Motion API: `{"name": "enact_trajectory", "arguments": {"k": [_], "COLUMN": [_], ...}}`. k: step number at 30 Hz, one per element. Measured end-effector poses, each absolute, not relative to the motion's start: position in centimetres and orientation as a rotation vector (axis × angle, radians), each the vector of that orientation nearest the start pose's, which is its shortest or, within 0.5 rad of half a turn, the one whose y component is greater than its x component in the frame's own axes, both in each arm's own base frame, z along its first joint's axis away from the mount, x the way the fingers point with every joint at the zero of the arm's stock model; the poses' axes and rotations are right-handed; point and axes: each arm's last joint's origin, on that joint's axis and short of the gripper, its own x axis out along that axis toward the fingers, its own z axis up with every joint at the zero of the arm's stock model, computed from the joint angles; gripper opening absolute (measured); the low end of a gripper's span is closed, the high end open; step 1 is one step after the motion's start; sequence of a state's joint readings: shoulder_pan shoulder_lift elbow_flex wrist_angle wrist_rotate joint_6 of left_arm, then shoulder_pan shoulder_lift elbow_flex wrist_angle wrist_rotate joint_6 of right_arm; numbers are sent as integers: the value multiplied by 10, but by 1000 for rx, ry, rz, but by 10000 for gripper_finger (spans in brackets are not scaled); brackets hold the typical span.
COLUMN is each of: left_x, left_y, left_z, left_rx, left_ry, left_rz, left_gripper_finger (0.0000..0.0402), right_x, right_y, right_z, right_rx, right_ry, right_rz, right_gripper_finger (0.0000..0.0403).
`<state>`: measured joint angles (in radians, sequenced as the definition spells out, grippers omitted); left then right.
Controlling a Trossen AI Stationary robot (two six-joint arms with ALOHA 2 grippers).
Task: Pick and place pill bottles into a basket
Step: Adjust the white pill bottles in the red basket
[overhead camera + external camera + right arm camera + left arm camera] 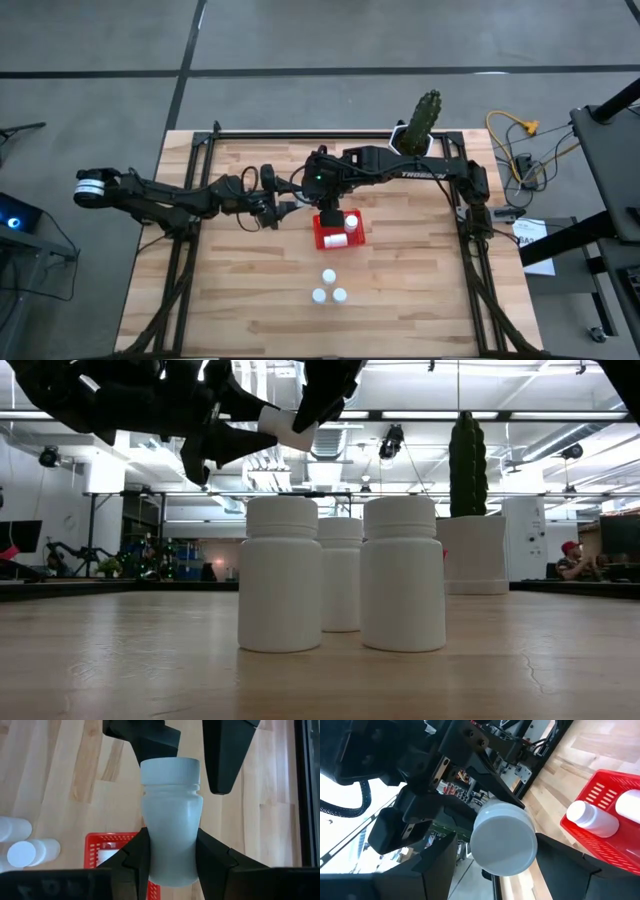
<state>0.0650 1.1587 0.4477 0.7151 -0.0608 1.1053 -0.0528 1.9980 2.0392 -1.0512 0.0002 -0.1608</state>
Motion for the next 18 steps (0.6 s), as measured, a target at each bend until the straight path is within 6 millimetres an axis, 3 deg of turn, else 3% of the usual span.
{"name": "enact_trajectory", "arguments": {"k": [7,18], "left_x": [235,235], "left_y": [15,9], "left_z": [231,232], "left_rx": [1104,1079], "left_ry": [51,21], "left_rz": [93,51], "left_gripper_finger": [238,177], "right_x": [423,423], "right_y": [-22,-23], "right_z": [332,331], "right_rx": [-120,-120], "right_ry": [1010,1012], "right_rz": [33,33], "right_gripper_finger": [111,110]}}
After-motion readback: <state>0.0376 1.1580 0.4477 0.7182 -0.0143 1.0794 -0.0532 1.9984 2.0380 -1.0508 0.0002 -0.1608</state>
